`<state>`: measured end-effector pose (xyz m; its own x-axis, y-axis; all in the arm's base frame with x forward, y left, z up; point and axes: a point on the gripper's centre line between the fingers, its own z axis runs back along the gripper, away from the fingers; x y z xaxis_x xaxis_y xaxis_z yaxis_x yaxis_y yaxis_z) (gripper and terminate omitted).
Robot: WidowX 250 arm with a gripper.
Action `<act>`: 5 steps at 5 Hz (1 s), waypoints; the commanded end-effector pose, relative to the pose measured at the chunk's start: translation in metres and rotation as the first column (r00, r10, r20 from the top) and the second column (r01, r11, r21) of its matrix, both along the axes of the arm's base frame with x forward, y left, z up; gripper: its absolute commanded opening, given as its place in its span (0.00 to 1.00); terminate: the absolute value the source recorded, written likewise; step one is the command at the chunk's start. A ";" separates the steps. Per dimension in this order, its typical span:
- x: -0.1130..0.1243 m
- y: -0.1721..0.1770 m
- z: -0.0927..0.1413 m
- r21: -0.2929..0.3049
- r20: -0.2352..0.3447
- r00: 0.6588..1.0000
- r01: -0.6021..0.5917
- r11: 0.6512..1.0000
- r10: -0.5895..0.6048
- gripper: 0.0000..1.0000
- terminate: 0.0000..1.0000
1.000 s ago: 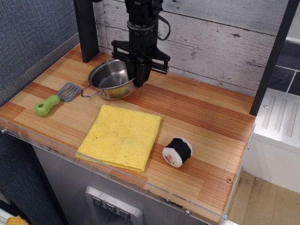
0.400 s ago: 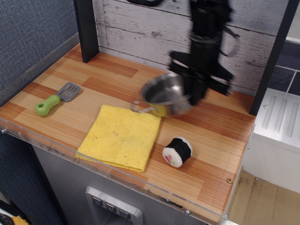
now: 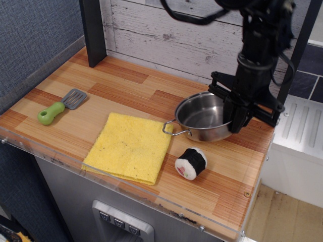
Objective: Put the pan behind the sushi roll.
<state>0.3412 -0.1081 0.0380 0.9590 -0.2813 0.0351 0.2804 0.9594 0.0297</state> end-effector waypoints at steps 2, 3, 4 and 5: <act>-0.003 0.012 0.020 -0.075 0.050 0.998 -0.025 0.997 0.029 1.00 0.00; -0.012 0.051 0.057 -0.128 0.087 0.987 -0.122 0.984 0.134 1.00 0.00; -0.021 0.099 0.069 -0.126 0.077 0.967 -0.233 0.964 0.244 1.00 0.00; -0.025 0.124 0.062 -0.120 0.059 0.960 -0.266 0.956 0.274 1.00 0.00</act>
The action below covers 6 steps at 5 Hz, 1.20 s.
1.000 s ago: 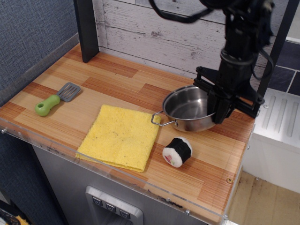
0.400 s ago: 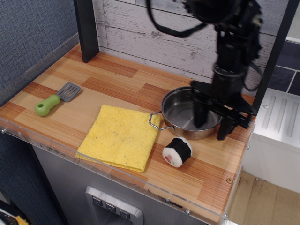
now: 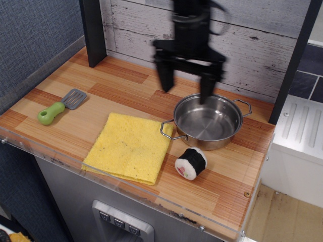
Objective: Put the pan behind the sushi roll.
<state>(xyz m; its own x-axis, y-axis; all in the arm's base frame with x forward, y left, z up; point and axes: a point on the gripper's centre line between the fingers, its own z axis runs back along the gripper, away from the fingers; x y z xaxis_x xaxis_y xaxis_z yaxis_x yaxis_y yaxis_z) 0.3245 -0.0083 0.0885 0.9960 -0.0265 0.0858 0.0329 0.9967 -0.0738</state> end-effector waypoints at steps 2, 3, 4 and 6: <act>-0.006 0.029 0.008 0.008 0.050 0.996 0.067 0.998 -0.067 1.00 0.00; -0.006 0.029 0.008 0.008 0.050 0.996 0.067 0.998 -0.067 1.00 0.00; -0.006 0.029 0.008 0.008 0.050 0.996 0.067 0.998 -0.067 1.00 0.00; -0.006 0.029 0.008 0.008 0.050 0.996 0.067 0.998 -0.067 1.00 0.00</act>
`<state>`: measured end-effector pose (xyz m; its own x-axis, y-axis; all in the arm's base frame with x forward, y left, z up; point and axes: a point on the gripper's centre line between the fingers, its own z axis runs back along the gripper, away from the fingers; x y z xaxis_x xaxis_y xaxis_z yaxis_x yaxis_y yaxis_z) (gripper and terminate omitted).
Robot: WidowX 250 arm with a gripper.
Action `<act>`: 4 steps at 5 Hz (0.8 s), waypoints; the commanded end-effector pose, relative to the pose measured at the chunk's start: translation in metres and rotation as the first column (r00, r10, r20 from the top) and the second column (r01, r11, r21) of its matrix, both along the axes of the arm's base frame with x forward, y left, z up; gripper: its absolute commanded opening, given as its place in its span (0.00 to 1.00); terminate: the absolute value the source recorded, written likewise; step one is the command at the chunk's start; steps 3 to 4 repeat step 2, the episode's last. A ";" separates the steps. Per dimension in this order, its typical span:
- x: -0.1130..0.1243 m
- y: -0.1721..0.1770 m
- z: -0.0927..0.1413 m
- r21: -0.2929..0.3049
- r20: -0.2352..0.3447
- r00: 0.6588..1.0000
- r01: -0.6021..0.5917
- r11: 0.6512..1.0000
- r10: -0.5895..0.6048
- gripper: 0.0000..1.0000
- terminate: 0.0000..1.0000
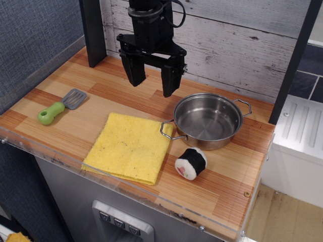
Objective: Put the pan behind the sushi roll.
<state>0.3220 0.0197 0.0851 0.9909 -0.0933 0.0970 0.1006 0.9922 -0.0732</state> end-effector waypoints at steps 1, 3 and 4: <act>-0.004 0.001 0.011 0.005 0.040 0.999 0.000 1.000 0.000 1.00 0.00; -0.004 0.001 0.011 0.005 0.040 0.999 0.000 1.000 0.000 1.00 1.00; -0.004 0.001 0.011 0.005 0.040 0.999 0.000 1.000 0.000 1.00 1.00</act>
